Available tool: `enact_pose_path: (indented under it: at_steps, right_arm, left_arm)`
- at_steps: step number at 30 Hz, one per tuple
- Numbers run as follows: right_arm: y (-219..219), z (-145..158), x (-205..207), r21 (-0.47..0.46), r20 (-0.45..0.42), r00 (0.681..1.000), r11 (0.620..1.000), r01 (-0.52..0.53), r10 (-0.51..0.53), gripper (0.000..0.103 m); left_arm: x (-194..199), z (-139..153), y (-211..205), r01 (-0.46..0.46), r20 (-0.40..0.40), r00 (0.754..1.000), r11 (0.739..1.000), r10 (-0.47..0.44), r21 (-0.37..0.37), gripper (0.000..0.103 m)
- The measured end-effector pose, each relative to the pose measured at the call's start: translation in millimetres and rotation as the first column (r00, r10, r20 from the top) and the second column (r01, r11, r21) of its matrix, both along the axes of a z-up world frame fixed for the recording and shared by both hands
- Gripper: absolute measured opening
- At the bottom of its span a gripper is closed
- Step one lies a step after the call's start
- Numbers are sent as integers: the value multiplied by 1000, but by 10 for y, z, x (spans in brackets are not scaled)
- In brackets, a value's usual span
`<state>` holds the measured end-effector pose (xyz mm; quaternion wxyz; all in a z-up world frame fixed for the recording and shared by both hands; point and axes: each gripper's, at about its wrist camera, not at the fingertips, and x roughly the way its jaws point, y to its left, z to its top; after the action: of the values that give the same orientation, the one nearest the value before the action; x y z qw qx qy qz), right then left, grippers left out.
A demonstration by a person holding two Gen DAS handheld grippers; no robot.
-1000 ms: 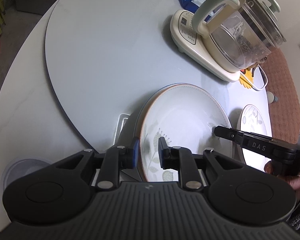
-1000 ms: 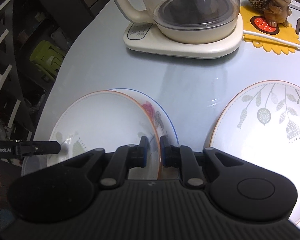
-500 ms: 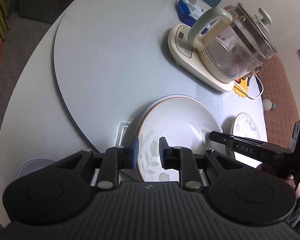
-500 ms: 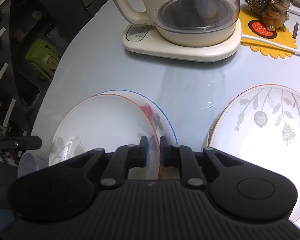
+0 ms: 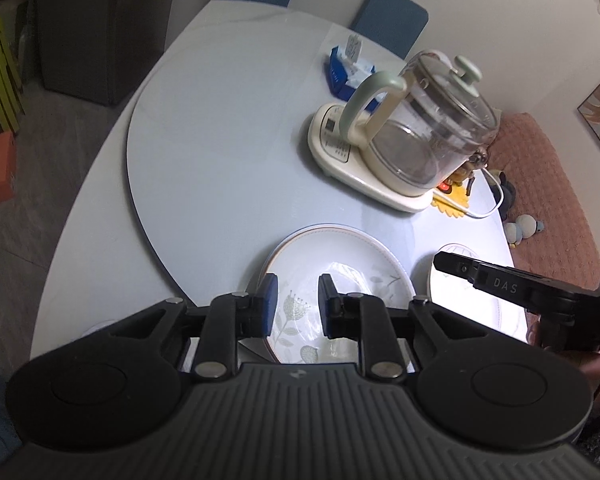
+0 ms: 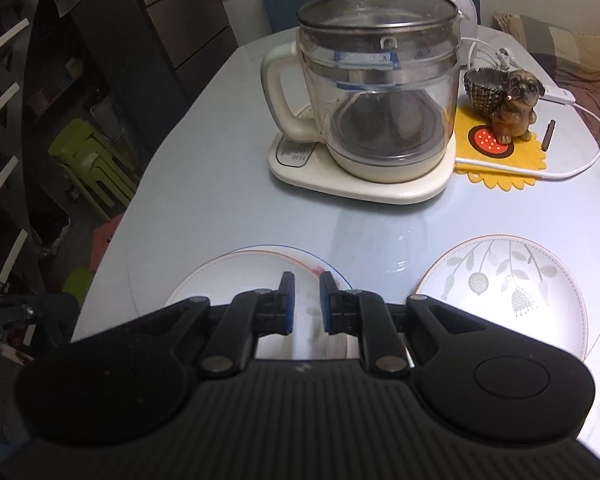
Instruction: Organize plates and bowls
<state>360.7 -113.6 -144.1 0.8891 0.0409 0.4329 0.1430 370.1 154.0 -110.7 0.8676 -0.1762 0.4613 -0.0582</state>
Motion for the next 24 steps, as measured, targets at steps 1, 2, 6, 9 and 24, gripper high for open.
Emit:
enact_pose_path:
  at_steps: [1, 2, 6, 9, 24]
  right_arm:
    - [13, 59, -53, 4, 11, 1000, 1000, 1, -1, 16]
    - [23, 119, -110, 6, 21, 1000, 1000, 0, 0, 16]
    - [41, 340, -353, 17, 49, 999, 1000, 4, -4, 16]
    - [73, 481, -561, 22, 67, 998, 1000, 3, -4, 16]
    - [194, 782, -1554, 40, 90, 996, 999, 18, -22, 16]
  left_arm:
    - [-55, 52, -5, 2, 12, 1000, 1000, -2, 3, 24]
    - [-113, 95, -8, 3, 22, 1000, 1000, -3, 8, 24]
    - [-366, 273, -23, 2, 58, 998, 1000, -4, 22, 24]
    - [-581, 413, -43, 8, 88, 996, 999, -11, 37, 24]
    - [-1478, 832, -79, 25, 190, 981, 995, -44, 101, 24]
